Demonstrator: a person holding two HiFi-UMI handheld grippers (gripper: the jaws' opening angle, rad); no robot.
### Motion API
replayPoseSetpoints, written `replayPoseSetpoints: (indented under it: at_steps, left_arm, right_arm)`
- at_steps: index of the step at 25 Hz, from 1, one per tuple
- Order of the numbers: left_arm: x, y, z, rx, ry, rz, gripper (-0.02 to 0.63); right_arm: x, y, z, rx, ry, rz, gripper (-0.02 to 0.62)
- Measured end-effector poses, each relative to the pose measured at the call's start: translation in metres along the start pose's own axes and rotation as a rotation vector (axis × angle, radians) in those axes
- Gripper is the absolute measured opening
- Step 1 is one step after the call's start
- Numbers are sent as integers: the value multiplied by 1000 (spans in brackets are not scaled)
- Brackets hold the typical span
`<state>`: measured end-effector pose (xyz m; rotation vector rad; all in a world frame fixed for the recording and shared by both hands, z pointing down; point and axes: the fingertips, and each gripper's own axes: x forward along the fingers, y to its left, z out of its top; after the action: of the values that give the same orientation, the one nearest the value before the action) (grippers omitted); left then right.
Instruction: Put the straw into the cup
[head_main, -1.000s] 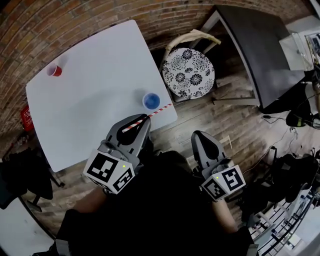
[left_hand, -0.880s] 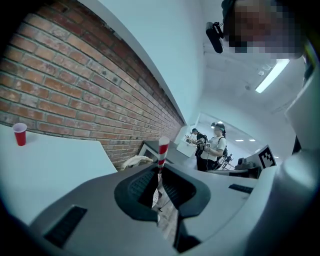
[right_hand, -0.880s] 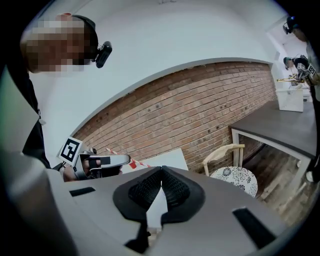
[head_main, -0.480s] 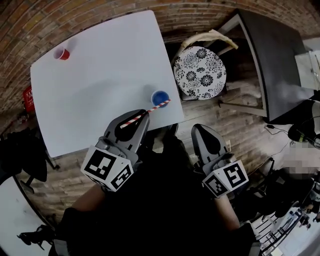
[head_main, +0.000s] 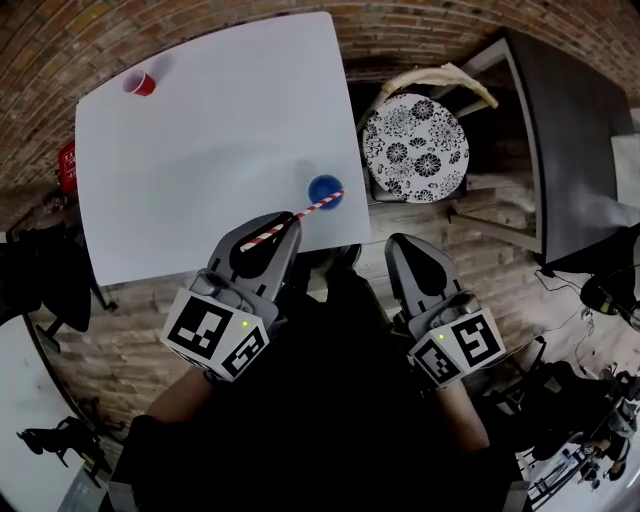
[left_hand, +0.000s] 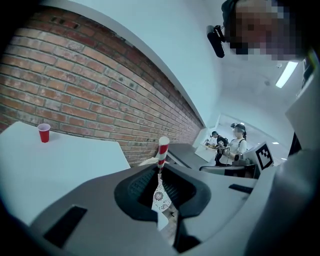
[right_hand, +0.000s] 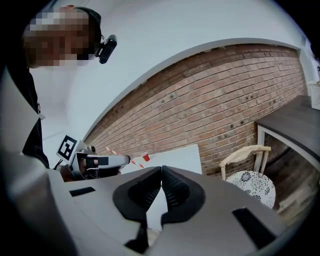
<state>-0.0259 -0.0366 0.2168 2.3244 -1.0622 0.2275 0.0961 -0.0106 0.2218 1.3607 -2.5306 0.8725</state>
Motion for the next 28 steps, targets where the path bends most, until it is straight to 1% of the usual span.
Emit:
replayPoseSetpoints:
  at_steps: [9, 19, 28]
  left_arm:
    - [4, 12, -15, -50, 1, 67, 38]
    - [13, 27, -24, -83, -2, 102, 38]
    - [19, 38, -32, -109, 18, 118, 38]
  right_arm:
    - [15, -10, -6, 2, 38, 43, 28]
    - [35, -13, -18, 4, 82, 68, 28]
    - [44, -16, -28, 30, 117, 74, 28]
